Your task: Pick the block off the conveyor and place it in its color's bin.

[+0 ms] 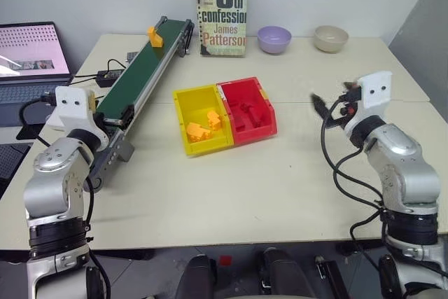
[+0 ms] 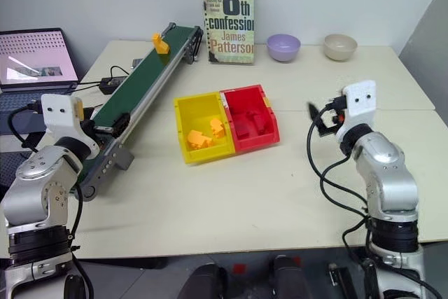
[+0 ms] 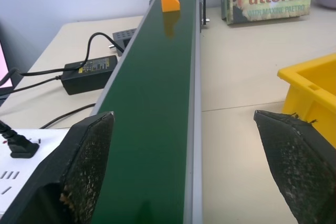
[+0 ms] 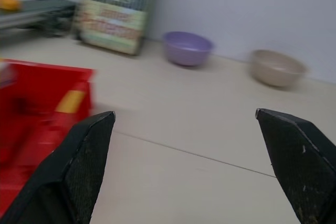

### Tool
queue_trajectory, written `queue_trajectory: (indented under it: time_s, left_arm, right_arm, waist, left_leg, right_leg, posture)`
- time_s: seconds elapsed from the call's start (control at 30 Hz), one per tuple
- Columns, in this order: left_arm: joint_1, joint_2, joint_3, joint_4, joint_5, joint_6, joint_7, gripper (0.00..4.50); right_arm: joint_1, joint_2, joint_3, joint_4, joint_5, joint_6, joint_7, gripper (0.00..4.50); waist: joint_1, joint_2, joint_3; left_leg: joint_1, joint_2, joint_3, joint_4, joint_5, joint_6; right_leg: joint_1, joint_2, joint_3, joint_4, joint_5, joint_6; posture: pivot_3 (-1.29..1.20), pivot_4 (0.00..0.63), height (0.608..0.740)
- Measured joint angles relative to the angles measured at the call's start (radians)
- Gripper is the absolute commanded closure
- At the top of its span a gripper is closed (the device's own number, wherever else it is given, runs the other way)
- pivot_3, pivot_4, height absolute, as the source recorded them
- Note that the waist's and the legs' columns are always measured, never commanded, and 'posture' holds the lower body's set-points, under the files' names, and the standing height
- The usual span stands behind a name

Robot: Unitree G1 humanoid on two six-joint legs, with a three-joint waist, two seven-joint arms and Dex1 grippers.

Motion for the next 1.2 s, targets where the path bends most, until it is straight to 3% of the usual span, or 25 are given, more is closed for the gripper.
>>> queue_trajectory:
  time_s: [0.17,0.4,0.8,1.2]
  left_arm:
    - [-0.001,0.001,0.011,0.001,-0.014,0.001,-0.009,0.06]
    - [0.01,0.011,0.056,0.0,-0.053,0.02,-0.024,0.06]
    - [0.016,0.012,0.073,0.01,-0.085,0.02,-0.024,0.06]
    - [-0.021,0.013,0.073,0.13,-0.088,-0.028,-0.038,0.06]
  right_arm:
    - [-0.038,-0.08,0.033,-0.038,0.095,0.037,0.151,0.0]
    - [-0.06,-0.091,0.05,-0.019,0.143,0.043,0.22,0.0]
    - [-0.12,-0.082,0.06,-0.075,0.286,0.088,0.267,0.0]
    - [-0.179,-0.07,0.119,-0.149,0.453,0.167,0.318,0.0]
  waist:
    - [0.002,0.0,0.0]
    - [0.003,0.0,0.0]
    - [0.003,0.0,0.0]
    - [0.003,0.0,0.0]
  left_leg:
    - [0.0,0.0,-0.001,0.0,0.0,0.0]
    - [-0.001,0.0,0.0,0.0,0.0,0.0]
    - [0.0,0.0,-0.001,0.0,0.0,0.0]
    - [-0.001,0.0,-0.001,0.0,0.0,0.0]
  right_leg:
    - [0.001,0.0,-0.001,-0.001,0.0,0.0]
    - [0.0,0.0,0.0,-0.002,0.0,0.0]
    - [0.0,0.0,-0.001,-0.002,0.0,0.0]
    - [0.0,-0.002,-0.001,-0.002,0.0,0.0]
  posture:
    - [0.0,0.15,0.74]
    - [0.0,0.15,0.74]
    - [0.0,0.15,0.74]
    - [0.0,0.15,0.74]
